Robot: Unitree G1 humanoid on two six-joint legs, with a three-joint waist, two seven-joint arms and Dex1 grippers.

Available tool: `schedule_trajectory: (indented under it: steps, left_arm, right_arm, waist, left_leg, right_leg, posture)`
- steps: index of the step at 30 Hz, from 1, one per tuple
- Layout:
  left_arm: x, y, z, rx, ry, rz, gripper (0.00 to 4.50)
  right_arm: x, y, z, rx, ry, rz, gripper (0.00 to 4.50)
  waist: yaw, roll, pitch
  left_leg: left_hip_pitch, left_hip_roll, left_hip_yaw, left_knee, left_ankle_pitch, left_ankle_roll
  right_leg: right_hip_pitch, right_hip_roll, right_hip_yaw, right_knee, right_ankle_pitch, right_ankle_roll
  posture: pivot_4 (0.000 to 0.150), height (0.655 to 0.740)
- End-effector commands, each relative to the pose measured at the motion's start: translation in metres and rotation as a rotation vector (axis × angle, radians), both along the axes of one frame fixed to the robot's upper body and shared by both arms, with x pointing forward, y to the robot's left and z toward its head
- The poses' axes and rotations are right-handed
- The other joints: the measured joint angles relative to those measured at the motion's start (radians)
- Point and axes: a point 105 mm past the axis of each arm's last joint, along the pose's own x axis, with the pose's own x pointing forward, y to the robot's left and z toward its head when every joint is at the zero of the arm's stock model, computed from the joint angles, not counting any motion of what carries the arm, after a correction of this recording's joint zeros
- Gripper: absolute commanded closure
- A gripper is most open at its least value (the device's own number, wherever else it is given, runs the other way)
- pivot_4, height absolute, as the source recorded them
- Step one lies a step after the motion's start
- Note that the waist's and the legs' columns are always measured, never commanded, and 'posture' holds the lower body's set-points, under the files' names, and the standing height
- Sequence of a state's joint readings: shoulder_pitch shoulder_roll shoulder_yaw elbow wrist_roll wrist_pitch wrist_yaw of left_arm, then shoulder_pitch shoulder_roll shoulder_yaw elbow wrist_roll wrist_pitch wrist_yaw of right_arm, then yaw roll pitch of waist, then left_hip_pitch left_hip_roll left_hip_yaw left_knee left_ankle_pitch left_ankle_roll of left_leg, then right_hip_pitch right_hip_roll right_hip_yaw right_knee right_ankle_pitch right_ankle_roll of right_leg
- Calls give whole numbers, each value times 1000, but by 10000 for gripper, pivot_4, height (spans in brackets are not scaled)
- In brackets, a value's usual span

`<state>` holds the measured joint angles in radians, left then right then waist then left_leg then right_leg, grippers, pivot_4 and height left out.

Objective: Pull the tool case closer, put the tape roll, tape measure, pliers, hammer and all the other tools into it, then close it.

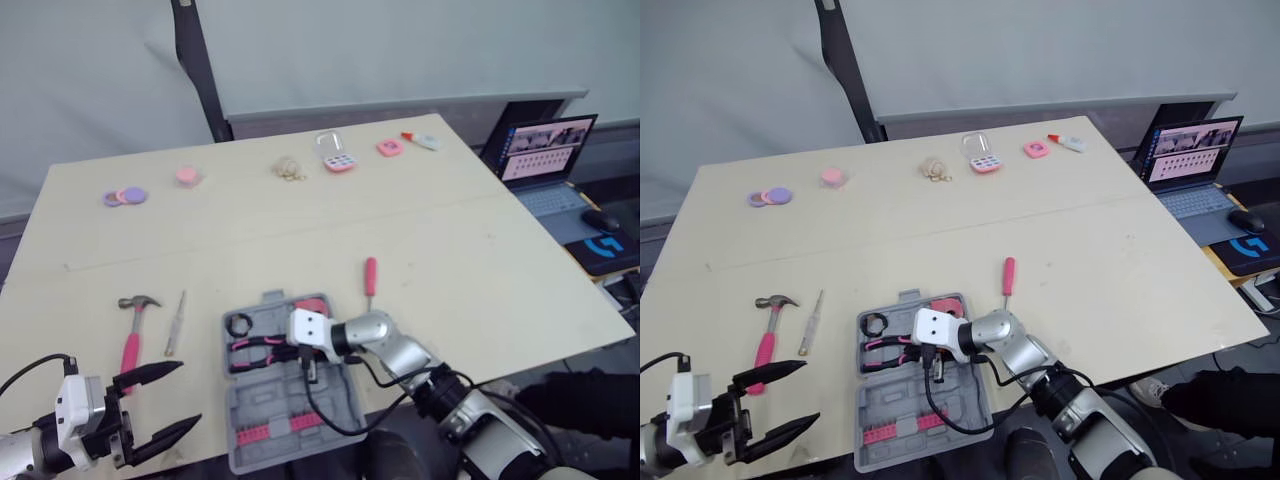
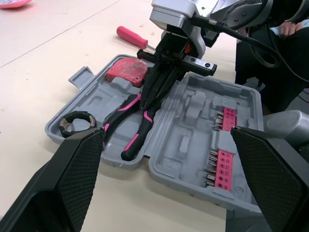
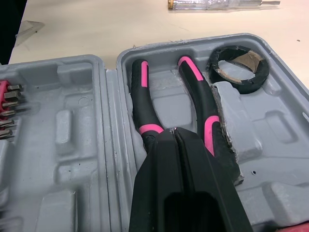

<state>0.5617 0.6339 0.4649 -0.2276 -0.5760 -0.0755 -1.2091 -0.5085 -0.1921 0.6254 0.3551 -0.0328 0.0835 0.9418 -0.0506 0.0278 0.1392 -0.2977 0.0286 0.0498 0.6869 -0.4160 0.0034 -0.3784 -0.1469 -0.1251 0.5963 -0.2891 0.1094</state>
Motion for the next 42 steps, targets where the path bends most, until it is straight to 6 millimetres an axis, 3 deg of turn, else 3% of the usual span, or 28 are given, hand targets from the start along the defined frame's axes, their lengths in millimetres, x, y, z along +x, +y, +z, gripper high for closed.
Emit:
schedule_trajectory:
  steps: [1, 6, 10, 14, 18, 23, 27, 33, 42]
  left_arm:
    - [1, -1, 4, 6, -18, -3, 0]
    - [1, -2, 3, 3, -16, 1, 0]
    - [5, -4, 2, -16, -17, 7, 0]
    - [13, -7, 5, -42, -31, 11, 0]
    - [21, -9, 10, -55, -49, 13, 0]
    - [22, 0, 11, -22, -11, 46, 0]
    - [24, 5, 18, -13, 9, 88, 0]
    - [15, 7, 19, -7, 104, 92, 0]
    - [-9, 16, 8, -5, 150, 208, 0]
  right_arm:
    - [-4, -57, -81, -331, 144, -164, 44294]
    - [5, -42, -51, -198, 132, -168, 44294]
    - [13, -26, -9, -53, 104, -163, 44294]
    - [13, -21, 39, 61, 74, -148, 44294]
    - [4, -29, 78, 126, 60, -132, 44294]
    - [-13, -69, 119, 166, 41, -166, 44294]
    - [-22, -106, 129, 201, 18, -270, 44294]
    - [-47, -156, 110, 110, 90, -385, 44294]
    - [-73, -207, 80, 27, 182, -551, 44294]
  waist:
    - [0, 0, 0]
    - [2, 0, 0]
    - [15, 0, 3]
    - [25, -4, 9]
    - [23, -5, 19]
    - [21, -8, 25]
    - [30, -15, 31]
    - [49, -17, 39]
    - [50, -20, 40]
  left_leg:
    - [0, 0, 0, 0, 0, 0]
    - [0, 0, 0, -1, 0, 0]
    - [-3, 0, 0, -1, 1, -1]
    - [-18, 0, -1, -1, 4, -2]
    - [-37, -2, -2, 2, 6, -1]
    - [-39, -2, 0, 2, 3, 0]
    - [-40, -2, 0, 2, 2, 0]
    - [-39, -1, 1, 6, 2, 0]
    - [-38, -1, 3, 7, 2, 0]
  right_leg:
    - [0, 0, 0, 0, 0, 0]
    - [-2, 0, 0, -1, 0, 0]
    - [-6, 0, 0, -1, 0, 0]
    - [-19, 0, -1, 0, 0, 0]
    - [-36, 0, -6, 6, 1, 1]
    - [-38, 14, -17, 4, 1, 1]
    - [-33, 14, -23, -4, 2, 3]
    - [-31, 13, -23, -5, 3, 4]
    - [-31, 14, -21, -3, 3, 4]
  posture:
    - [1500, 7287]
    - [1500, 7287]
    - [1500, 7287]
    - [1500, 7287]
    - [1500, 7287]
    - [1500, 7287]
    - [1500, 7287]
    - [1500, 7287]
    - [1500, 7287]
